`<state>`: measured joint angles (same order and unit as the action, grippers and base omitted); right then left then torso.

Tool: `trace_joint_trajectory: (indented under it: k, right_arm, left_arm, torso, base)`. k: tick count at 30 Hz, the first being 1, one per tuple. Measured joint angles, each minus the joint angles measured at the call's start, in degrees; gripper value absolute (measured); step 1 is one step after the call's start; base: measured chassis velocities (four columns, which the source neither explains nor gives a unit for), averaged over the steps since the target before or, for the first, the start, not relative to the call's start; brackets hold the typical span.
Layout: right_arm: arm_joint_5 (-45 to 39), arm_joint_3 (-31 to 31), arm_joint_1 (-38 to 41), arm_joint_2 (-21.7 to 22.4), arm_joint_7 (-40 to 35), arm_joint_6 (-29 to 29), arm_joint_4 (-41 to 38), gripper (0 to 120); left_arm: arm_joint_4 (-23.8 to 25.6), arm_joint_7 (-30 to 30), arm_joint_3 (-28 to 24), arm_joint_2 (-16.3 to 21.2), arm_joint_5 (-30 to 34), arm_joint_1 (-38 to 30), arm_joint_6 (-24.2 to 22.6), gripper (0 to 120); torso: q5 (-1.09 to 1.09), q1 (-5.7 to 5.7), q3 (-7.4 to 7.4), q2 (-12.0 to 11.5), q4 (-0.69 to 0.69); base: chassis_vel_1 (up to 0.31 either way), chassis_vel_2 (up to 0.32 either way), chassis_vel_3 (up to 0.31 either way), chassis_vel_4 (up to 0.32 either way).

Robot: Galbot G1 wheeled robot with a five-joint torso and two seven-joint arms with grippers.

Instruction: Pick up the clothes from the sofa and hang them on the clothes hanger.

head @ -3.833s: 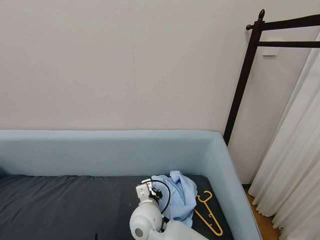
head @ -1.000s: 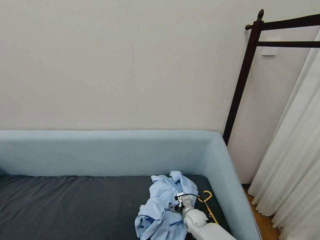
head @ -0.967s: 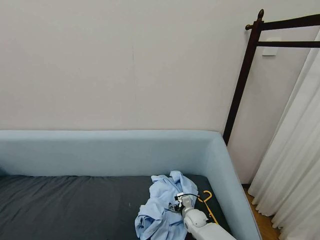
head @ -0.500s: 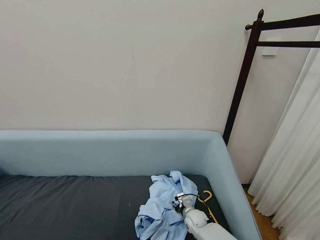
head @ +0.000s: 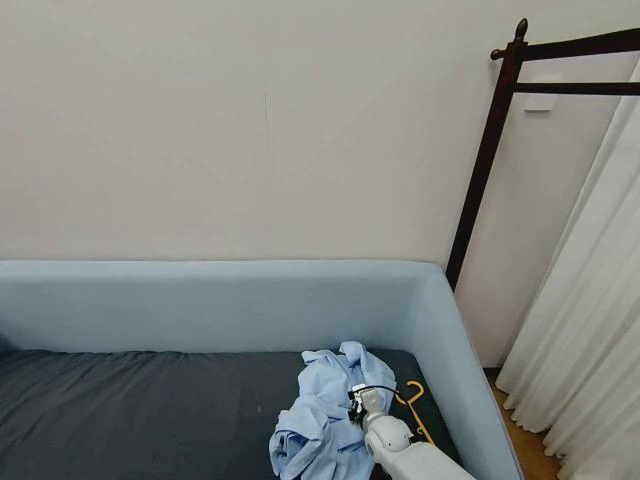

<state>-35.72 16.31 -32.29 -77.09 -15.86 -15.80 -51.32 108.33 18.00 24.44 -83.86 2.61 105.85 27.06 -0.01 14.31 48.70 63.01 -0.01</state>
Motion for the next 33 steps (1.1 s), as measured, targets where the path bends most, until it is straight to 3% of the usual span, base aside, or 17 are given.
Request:
trace_joint_trajectory:
  k: [5, 7, 8, 12, 17, 26, 33]
  right_arm:
    - [-6.1, 0.0, -0.2, 2.1, -5.5, -3.4, -9.6, 0]
    - [-13.2, -1.0, -0.1, 3.1, -10.9, -6.8, -18.6, 0]
    - [-13.2, -1.0, -0.1, 3.1, -10.9, -6.8, -18.6, 0]
    - [-24.3, -5.7, 0.3, 4.4, -21.0, -11.2, -32.4, 0]
    - [-31.2, -8.7, 1.2, 6.8, -29.5, -12.2, -42.4, 0]
    - [-53.8, -19.2, 7.1, 13.8, -54.5, -12.4, -65.0, 0]
    - [-61.9, -23.8, 9.0, 19.0, -62.9, -11.2, -76.4, 0]
  left_arm:
    - [0.8, -0.1, -0.1, 1.0, -0.5, -0.5, -0.4, 100]
    - [1.1, -0.1, -0.1, 1.3, -0.6, -1.0, -0.8, 100]
    - [1.1, -0.1, -0.1, 1.3, -0.6, -1.0, -0.8, 100]
    - [2.2, -0.1, 0.0, 1.4, -0.6, -1.2, -1.1, 100]
    - [2.9, -0.2, 0.1, 1.6, -0.5, -1.2, -1.2, 100]
    - [4.3, -0.4, -0.1, 2.1, -0.5, -0.8, -1.2, 100]
    - [5.7, -0.8, 0.1, 3.7, -0.5, -0.2, -1.4, 100]
  torso:
    - [0.00, 0.00, 0.00, 0.0, 0.00]
    - [0.01, 0.00, 0.00, 0.0, 0.01]
    - [0.01, 0.00, 0.00, 0.0, 0.01]
    - [0.01, 0.00, 0.00, 0.0, 0.01]
    - [0.01, 0.00, 0.00, 0.0, 0.00]
    - [0.01, 0.00, 0.00, 0.0, 0.00]
    - [0.02, 0.00, -0.01, 0.0, 0.00]
  base:
    - [0.000, 0.000, 0.000, 0.000]
    - [0.000, 0.000, 0.000, 0.000]
    - [0.000, 0.000, 0.000, 0.000]
    - [0.000, 0.000, 0.000, 0.000]
    - [0.000, 0.000, 0.000, 0.000]
    - [0.000, 0.000, 0.000, 0.000]
    - [0.000, 0.000, 0.000, 0.000]
